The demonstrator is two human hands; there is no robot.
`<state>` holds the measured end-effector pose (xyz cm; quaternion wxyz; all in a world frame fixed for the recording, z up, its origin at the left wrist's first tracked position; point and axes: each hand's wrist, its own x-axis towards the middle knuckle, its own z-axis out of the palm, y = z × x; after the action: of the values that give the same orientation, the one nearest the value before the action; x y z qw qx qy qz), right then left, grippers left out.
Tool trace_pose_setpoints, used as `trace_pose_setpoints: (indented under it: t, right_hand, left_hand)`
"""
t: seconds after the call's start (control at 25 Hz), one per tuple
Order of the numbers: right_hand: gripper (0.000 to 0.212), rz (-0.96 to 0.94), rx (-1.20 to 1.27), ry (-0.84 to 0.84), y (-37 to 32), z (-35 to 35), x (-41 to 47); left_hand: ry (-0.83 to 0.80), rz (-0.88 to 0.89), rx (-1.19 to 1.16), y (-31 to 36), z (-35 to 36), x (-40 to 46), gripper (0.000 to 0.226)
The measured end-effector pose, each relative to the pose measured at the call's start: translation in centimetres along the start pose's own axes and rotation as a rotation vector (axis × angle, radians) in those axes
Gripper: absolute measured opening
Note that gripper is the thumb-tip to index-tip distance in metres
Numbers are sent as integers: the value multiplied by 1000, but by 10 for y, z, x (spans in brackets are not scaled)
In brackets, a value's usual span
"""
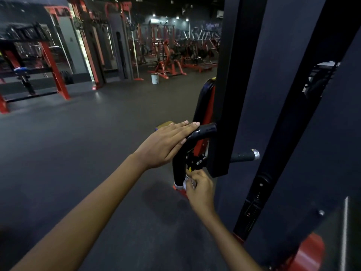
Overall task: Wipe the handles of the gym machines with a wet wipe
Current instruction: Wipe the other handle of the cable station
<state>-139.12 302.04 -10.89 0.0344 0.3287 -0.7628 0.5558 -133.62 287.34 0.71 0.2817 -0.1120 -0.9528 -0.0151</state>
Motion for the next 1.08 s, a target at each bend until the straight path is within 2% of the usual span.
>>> trace_pose_setpoints:
  t: [0.2, 0.32, 0.48, 0.68, 0.84, 0.92, 1.0, 1.08]
  right_hand:
    - [28, 114, -68, -91, 3, -1, -2]
    - [25, 302, 36, -113, -9, -6, 7]
    - [36, 429, 318, -73, -35, -19, 26]
    - [28, 426, 632, 10, -74, -39, 56]
    - [16, 716, 1193, 49, -75, -51, 64]
    - [14, 778, 1359, 84, -72, -53, 64]
    - [17, 756, 1328, 95, -74, -52, 54]
    - [18, 691, 1099, 64, -71, -56, 39]
  left_hand:
    - [-11, -23, -6, 1, 1, -2, 49]
    - [-6, -40, -9, 2, 0, -2, 49]
    - [-4, -51, -25, 3, 2, -4, 49]
    - [-2, -54, -42, 4, 1, -2, 49]
    - [10, -21, -45, -1, 2, -3, 48]
    - [16, 9, -53, -5, 3, -2, 48]
    - [25, 27, -55, -7, 4, -1, 48]
    - [50, 42, -68, -6, 4, 0, 48]
